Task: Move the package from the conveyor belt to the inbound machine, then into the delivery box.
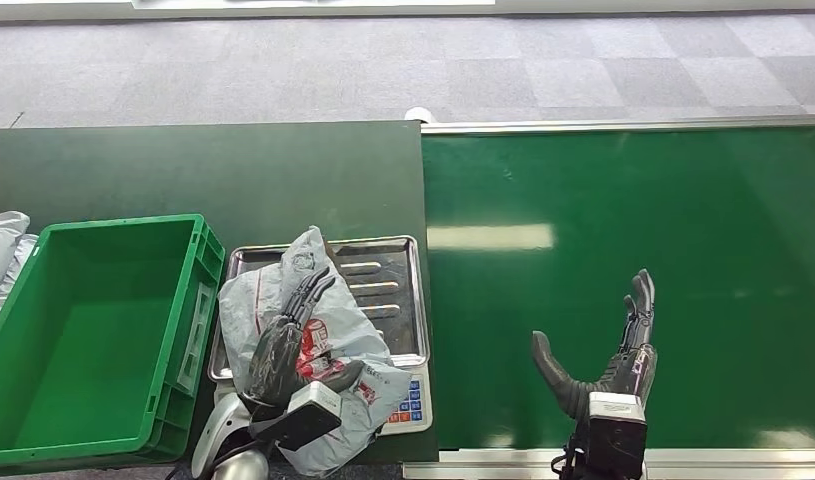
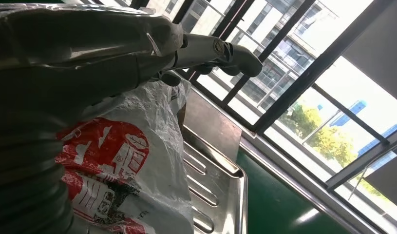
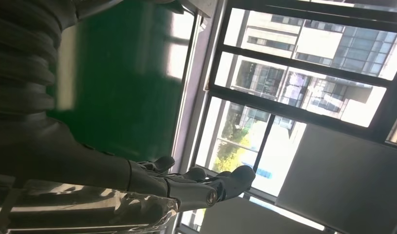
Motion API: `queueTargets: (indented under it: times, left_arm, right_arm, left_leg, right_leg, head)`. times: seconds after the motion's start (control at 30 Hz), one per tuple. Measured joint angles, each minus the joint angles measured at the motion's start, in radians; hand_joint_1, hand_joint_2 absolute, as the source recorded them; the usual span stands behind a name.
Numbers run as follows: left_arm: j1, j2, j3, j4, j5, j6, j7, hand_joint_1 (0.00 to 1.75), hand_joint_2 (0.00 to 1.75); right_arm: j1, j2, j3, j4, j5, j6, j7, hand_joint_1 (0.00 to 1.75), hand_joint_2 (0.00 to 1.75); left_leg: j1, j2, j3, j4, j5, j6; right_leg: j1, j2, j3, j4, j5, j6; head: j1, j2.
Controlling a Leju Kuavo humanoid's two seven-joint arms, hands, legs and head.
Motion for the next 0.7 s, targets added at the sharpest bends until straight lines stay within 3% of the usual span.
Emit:
queueTargets:
  times: [0.1,0.13,0.5,0.7]
  left_arm:
    - [-0.003,0.004,-0.003,0.017,-0.083,0.016,0.049,1.53,1.75]
    - [-0.004,0.005,-0.003,0.024,-0.101,0.02,0.059,1.72,1.75]
    - [-0.024,0.006,-0.004,0.082,-0.303,0.073,0.178,1.75,1.75]
    - [-0.032,0.006,-0.003,0.092,-0.327,0.092,0.19,1.75,1.75]
  right_arm:
    - [0.0,0.0,0.0,0.001,0.0,0.002,-0.001,0.0,1.75]
    - [-0.001,0.0,-0.001,0.001,0.0,0.003,-0.002,0.0,1.75]
    - [-0.009,0.002,-0.001,0.021,0.001,0.003,-0.006,0.0,1.75]
    - [-0.014,0.004,-0.001,0.031,0.004,0.003,-0.007,0.0,1.75]
  left_leg:
    - [0.0,0.0,0.0,0.0,0.0,0.0]
    - [0.0,0.0,0.0,0.0,0.0,0.0]
    - [0.0,0.0,0.001,0.0,0.0,0.0]
    - [0.0,0.0,0.001,0.0,0.0,0.0]
  right_leg:
    - [0.0,0.0,0.0,0.0,0.0,0.0]
    - [0.0,0.0,0.0,0.0,0.0,0.0]
    - [0.0,0.0,0.001,0.0,0.0,0.0]
    - [0.0,0.0,0.001,0.0,0.0,0.0]
  head:
    - [0.0,0.0]
    - [0.0,0.0]
    - [0.0,0.0]
    - [0.0,0.0]
